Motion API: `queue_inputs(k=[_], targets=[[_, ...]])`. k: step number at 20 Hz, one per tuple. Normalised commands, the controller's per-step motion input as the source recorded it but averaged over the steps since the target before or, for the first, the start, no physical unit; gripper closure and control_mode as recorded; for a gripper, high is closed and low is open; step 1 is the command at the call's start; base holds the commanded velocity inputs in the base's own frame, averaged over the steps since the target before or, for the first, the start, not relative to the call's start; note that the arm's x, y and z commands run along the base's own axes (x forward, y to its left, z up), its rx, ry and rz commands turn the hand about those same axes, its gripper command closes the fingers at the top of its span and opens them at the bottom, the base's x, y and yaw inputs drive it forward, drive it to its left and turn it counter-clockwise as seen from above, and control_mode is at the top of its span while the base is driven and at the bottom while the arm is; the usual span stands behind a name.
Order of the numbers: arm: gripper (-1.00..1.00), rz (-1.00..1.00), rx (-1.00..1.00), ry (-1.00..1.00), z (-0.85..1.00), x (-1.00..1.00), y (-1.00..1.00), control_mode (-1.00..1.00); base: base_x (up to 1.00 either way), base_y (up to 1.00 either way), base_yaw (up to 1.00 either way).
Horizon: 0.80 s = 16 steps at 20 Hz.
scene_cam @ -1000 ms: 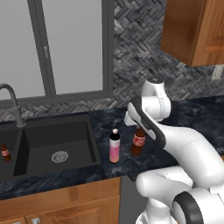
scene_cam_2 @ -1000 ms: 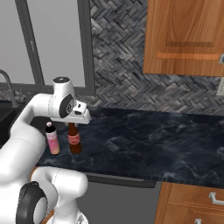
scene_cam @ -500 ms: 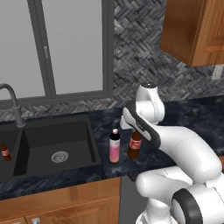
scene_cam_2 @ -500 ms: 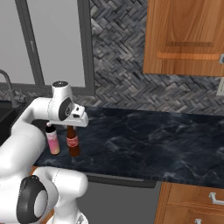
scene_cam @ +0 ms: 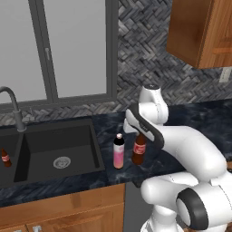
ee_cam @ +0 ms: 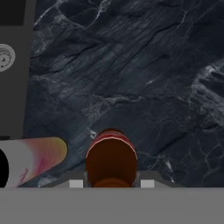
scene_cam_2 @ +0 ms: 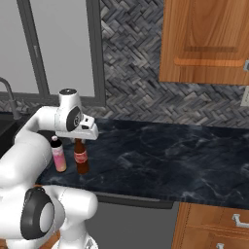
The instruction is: Place the large bottle from the dining counter next to the other large bottle outside the sink, and place the small bottle from the dining counter next to the other small bottle inside the sink.
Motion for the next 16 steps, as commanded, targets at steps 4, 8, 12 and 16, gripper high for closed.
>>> queue_inputs(k=[4, 8, 12, 16], targets=[[1.00, 0.00, 0.00, 0.00, -0.08, 0.00, 0.00, -1.00, 0.00, 0.00, 0.00], [-1.00, 0.00, 0.00, 0.00, 0.00, 0.00, 0.00, -1.00, 0.00, 0.00, 0.00], [-1.00, 0.00, 0.00, 0.00, 0.00, 0.00, 0.00, -1.00, 0.00, 0.00, 0.00], [-1.00, 0.00, 0.00, 0.00, 0.00, 0.00, 0.00, -1.00, 0.00, 0.00, 0.00]])
